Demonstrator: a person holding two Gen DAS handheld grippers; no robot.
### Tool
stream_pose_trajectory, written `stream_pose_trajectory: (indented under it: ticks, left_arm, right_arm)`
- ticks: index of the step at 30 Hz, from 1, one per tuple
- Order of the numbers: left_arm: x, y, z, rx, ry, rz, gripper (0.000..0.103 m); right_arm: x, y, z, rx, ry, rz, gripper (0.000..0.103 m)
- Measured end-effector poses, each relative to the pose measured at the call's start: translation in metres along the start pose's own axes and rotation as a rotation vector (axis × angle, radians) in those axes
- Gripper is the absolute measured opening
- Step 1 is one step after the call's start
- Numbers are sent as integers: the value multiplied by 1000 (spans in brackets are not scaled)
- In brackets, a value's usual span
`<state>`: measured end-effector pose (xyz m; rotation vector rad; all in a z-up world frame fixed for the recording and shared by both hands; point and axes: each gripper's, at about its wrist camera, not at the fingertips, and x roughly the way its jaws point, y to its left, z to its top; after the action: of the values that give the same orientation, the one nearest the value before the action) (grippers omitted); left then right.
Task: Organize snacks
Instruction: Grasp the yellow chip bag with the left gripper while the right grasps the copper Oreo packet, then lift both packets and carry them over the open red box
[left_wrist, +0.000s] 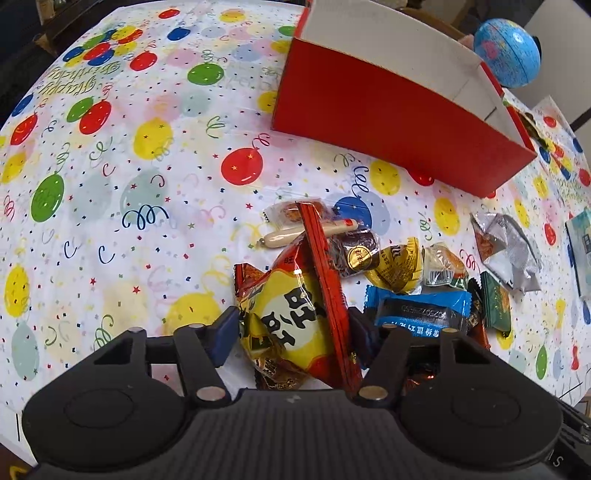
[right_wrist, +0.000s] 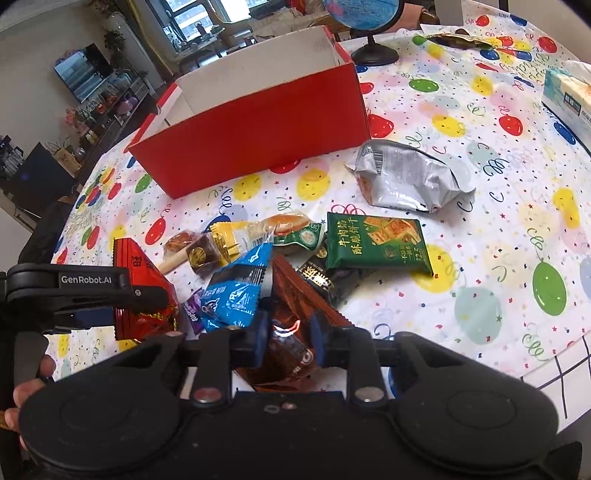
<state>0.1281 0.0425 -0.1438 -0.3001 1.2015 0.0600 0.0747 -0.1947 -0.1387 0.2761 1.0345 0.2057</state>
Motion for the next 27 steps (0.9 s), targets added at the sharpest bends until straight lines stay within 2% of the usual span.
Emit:
stream_pose_trajectory:
  ticks: [3, 14, 18, 22, 23, 25, 27]
  left_arm:
    - [-4, 1, -3, -4, -10, 3, 58]
    - [-41, 2, -11, -28, -75, 0, 56]
    - [-61, -2, -12, -27, -117, -10, 56]
    - [-74, -7, -15, -16, -148, -16, 56]
    - [-76, -7, -15, -18, -150, -20, 56]
    - [-77, -7, -16, -22, -149, -22, 56]
    - [-77, -7, -18, -24, -145, -26, 56]
  right_arm:
    - [-5, -1, -1, -8, -15, -5, 10]
    - [-36, -6, 2, -32, -115, -11, 0]
    - [-49, -6, 6, -46, -163, 6, 0]
    - [-54, -9, 8, -61, -173, 11, 0]
    - [-54, -12, 9, -56, -155, 21, 1]
    - [-54, -18, 7, -35, -135, 17, 17]
    - [-56, -21, 3, -23, -136, 14, 20]
